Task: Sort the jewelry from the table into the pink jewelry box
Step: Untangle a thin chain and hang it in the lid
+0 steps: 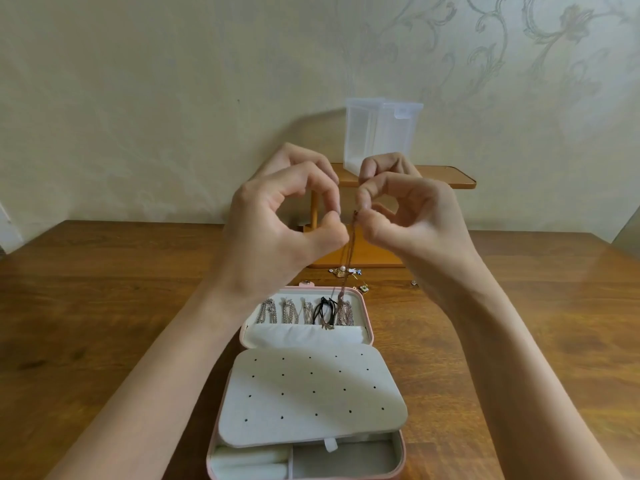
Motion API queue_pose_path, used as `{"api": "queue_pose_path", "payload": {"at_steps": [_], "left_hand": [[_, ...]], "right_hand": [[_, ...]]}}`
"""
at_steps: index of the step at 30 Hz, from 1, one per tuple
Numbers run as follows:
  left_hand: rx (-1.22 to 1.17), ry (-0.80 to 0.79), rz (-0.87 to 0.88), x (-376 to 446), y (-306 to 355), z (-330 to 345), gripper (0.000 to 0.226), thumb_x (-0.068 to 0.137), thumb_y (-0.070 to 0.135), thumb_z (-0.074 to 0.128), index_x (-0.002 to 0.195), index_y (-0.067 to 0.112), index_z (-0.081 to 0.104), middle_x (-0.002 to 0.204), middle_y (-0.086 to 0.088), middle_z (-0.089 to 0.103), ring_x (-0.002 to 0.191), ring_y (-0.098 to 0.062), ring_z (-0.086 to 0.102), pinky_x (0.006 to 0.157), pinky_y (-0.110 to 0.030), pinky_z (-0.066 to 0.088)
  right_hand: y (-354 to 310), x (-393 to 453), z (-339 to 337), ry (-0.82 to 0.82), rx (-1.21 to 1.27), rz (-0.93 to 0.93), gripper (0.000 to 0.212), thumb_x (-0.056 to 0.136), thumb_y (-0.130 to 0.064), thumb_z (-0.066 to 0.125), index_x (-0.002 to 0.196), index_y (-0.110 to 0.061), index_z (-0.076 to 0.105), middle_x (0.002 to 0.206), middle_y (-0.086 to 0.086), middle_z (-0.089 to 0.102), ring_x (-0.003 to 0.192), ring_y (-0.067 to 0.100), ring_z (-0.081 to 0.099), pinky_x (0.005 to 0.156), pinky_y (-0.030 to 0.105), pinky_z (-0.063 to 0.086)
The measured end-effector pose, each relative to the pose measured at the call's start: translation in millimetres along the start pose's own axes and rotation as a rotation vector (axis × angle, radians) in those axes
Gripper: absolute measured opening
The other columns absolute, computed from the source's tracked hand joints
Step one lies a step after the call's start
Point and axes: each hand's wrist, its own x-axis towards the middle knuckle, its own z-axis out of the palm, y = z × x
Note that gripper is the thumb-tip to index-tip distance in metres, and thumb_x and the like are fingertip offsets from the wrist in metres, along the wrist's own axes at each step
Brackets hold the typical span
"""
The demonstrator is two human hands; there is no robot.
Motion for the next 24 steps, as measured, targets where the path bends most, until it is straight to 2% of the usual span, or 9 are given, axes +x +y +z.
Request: {"api": "queue_pose_path", "payload": {"at_steps": [4, 8, 11, 14, 19, 22, 24], "left_hand": [[-0.024, -0.037, -0.089, 0.6, -1.2, -3.1, 0.005, 0.071, 0.036, 0.062, 0.074, 0.033, 0.064, 0.096, 0.014, 0.056, 0.099, -0.005, 0.055, 0.086, -0.025, 0.046], [0.021, -0.075, -0.072, 0.9, -0.8, -6.0, 0.008, 0.07, 0.038, 0.065, 0.076, 0.033, 0.068, 0.098, 0.012, 0.057, 0.101, -0.008, 0.056, 0.086, -0.028, 0.05], [0.065, -0.127, -0.067, 1.2, 0.6, -8.8, 0.007, 0.068, 0.041, 0.066, 0.073, 0.036, 0.067, 0.096, 0.016, 0.056, 0.099, -0.007, 0.057, 0.089, -0.03, 0.049], [0.043, -0.206, -0.085, 1.6, 2.1, -10.1, 0.005, 0.066, 0.041, 0.067, 0.07, 0.037, 0.067, 0.094, 0.02, 0.056, 0.098, -0.005, 0.058, 0.089, -0.032, 0.049], [0.04, -0.31, -0.061, 1.6, 3.0, -9.5, 0.005, 0.068, 0.034, 0.069, 0.071, 0.032, 0.067, 0.096, 0.018, 0.056, 0.102, -0.006, 0.056, 0.094, -0.031, 0.046], [0.034, -0.366, -0.048, 1.3, 6.1, -9.3, 0.004, 0.07, 0.027, 0.069, 0.073, 0.025, 0.067, 0.098, 0.018, 0.054, 0.102, -0.004, 0.056, 0.091, -0.015, 0.042], [0.067, -0.393, -0.032, 0.9, 7.6, -9.0, 0.006, 0.071, 0.026, 0.068, 0.075, 0.021, 0.068, 0.099, 0.017, 0.052, 0.097, -0.006, 0.057, 0.089, -0.012, 0.041]], "right_hand": [[2.5, -0.6, 0.8, -0.012, 0.017, 0.006, 0.003, 0.065, -0.02, 0.063, 0.067, -0.019, 0.061, 0.094, -0.005, 0.047, 0.087, 0.0, 0.051, 0.069, 0.014, 0.045], [2.0, -0.2, -5.0, -0.037, -0.037, 0.021, 0.01, 0.067, -0.013, 0.069, 0.069, -0.018, 0.061, 0.094, -0.005, 0.047, 0.086, -0.001, 0.05, 0.07, 0.013, 0.044], [2.0, 0.2, -8.3, -0.095, -0.119, 0.029, 0.008, 0.065, -0.019, 0.07, 0.07, -0.021, 0.064, 0.095, -0.007, 0.047, 0.091, 0.001, 0.049, 0.074, 0.018, 0.045], [1.4, -0.2, -14.5, -0.181, -0.141, 0.069, 0.009, 0.067, -0.011, 0.07, 0.07, -0.018, 0.065, 0.096, -0.004, 0.048, 0.09, 0.003, 0.05, 0.075, 0.019, 0.045], [8.2, -3.6, -19.8, -0.282, 0.002, 0.174, 0.004, 0.064, -0.022, 0.065, 0.067, -0.022, 0.068, 0.095, -0.005, 0.052, 0.093, 0.006, 0.051, 0.077, 0.024, 0.047], [17.2, -5.0, -17.7, -0.331, 0.145, 0.244, 0.008, 0.064, -0.017, 0.063, 0.069, -0.011, 0.065, 0.09, -0.002, 0.053, 0.091, 0.012, 0.052, 0.08, 0.025, 0.044], [20.4, -5.6, -15.6, -0.36, 0.294, 0.325, 0.015, 0.063, -0.013, 0.061, 0.071, -0.002, 0.06, 0.083, 0.001, 0.054, 0.081, 0.012, 0.054, 0.074, 0.021, 0.046]]}}
